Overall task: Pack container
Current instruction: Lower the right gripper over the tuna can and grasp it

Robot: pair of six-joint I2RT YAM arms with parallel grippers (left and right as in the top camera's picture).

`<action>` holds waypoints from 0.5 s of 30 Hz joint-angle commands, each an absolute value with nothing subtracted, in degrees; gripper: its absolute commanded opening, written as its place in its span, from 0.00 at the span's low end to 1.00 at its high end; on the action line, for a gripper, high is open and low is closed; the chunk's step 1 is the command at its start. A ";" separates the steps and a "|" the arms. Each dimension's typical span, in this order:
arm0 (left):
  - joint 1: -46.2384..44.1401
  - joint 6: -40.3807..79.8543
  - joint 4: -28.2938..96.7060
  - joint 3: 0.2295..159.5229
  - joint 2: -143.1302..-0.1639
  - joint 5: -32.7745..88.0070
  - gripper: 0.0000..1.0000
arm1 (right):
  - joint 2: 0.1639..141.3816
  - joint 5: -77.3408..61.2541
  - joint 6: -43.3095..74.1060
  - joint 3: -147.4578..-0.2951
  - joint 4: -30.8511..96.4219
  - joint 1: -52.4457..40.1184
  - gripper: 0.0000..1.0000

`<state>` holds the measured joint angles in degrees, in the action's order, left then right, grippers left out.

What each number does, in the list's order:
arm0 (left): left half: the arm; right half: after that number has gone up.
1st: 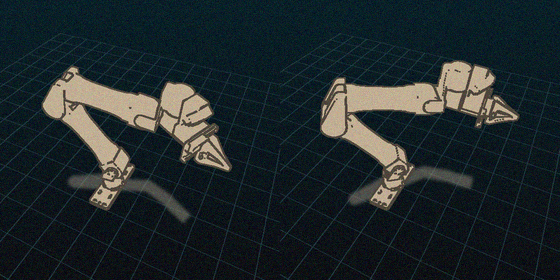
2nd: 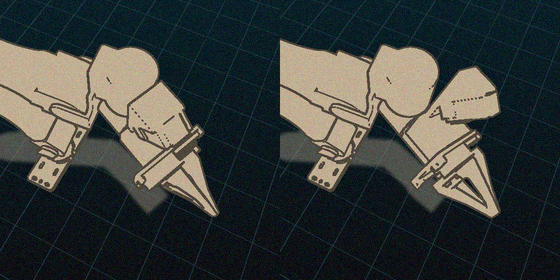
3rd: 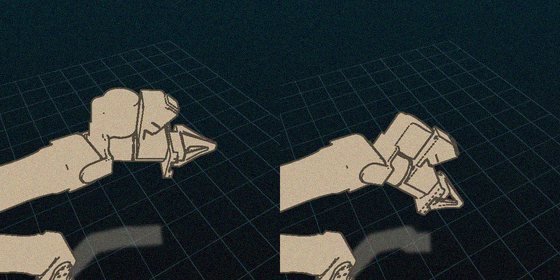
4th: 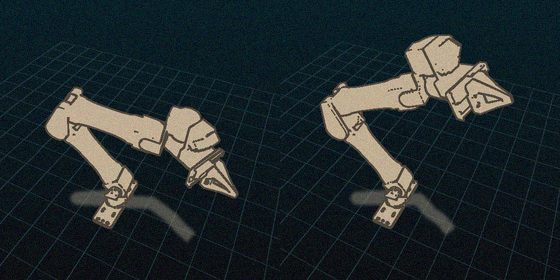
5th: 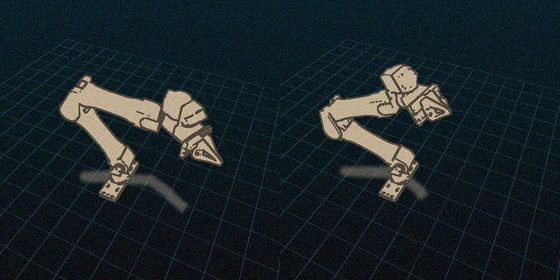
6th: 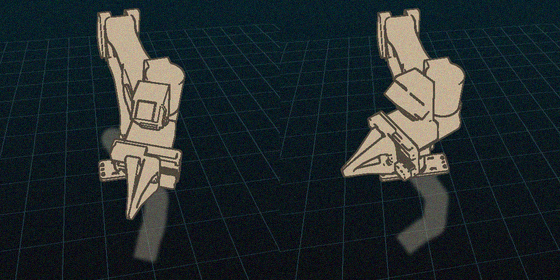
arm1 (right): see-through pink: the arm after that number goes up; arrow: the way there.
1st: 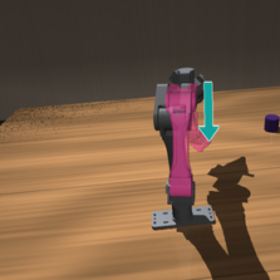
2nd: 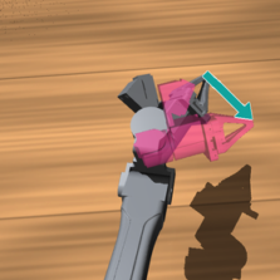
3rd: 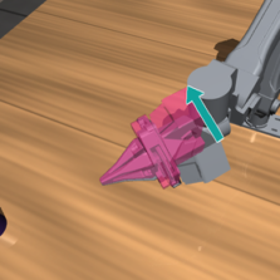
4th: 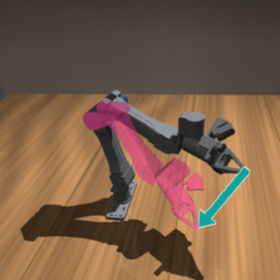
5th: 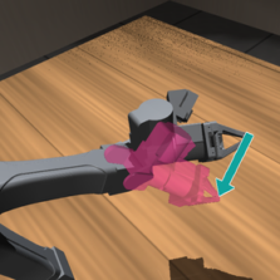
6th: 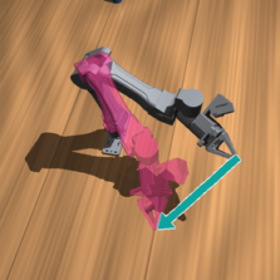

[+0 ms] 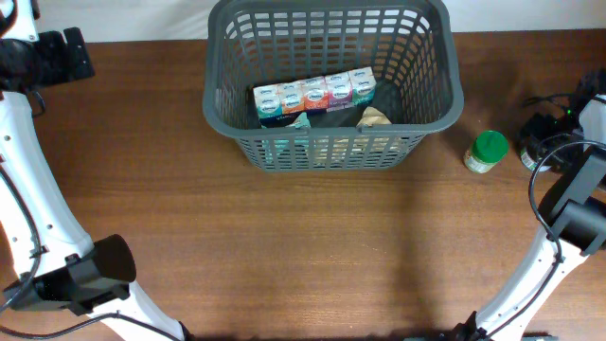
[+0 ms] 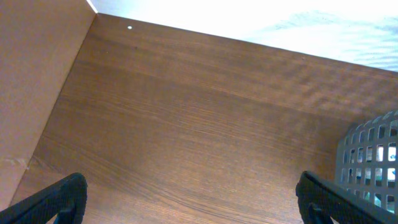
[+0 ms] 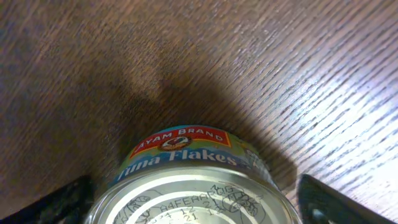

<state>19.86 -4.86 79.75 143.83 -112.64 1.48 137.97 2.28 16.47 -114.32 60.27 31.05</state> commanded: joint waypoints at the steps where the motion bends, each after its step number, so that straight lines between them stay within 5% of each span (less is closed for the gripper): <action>1: 20.14 -4.32 79.81 143.59 -112.95 1.67 0.99 | 139.90 2.81 16.82 -114.37 60.36 31.20 0.87; 15: 20.14 -4.32 79.81 143.59 -112.92 1.67 0.99 | 139.90 2.81 16.82 -114.37 61.60 31.22 0.70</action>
